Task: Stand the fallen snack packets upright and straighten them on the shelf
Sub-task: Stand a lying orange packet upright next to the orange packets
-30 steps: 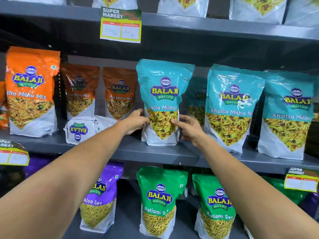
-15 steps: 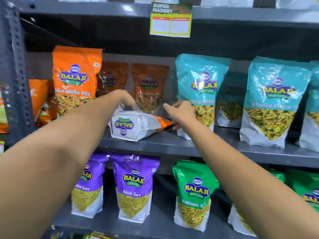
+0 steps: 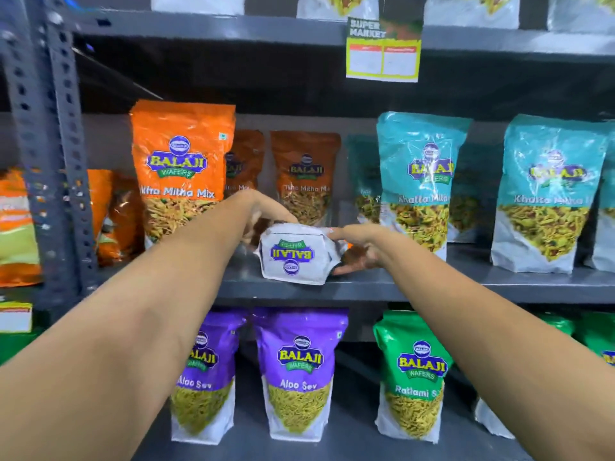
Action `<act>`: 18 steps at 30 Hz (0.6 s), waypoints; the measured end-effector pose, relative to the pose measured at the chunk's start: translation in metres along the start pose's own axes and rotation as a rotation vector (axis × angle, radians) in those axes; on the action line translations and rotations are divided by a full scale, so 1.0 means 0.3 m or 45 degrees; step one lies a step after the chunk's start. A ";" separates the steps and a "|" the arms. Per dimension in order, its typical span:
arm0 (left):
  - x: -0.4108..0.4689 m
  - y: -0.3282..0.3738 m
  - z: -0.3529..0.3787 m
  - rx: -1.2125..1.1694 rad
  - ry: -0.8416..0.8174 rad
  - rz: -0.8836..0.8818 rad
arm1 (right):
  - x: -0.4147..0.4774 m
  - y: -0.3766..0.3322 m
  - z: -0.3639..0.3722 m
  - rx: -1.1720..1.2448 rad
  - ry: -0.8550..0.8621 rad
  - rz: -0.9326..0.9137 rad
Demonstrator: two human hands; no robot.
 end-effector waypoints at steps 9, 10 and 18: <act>-0.093 0.006 -0.105 -0.477 0.287 0.426 | -0.021 -0.134 -0.084 -0.075 0.351 -0.554; -0.092 0.014 -0.108 -0.437 0.326 0.462 | -0.017 -0.149 -0.091 -0.134 0.403 -0.622; -0.056 0.003 -0.063 -0.502 0.742 0.826 | 0.032 -0.064 -0.088 -0.181 0.439 -0.713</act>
Point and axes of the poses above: each hand's wrist, its own x-axis towards the middle knuckle, its own z-axis out of the palm, y = z × x, the point moved 9 cm from there along x, towards the middle knuckle, and after that the axes turned 7 degrees about -y, right-handed, at the moved point
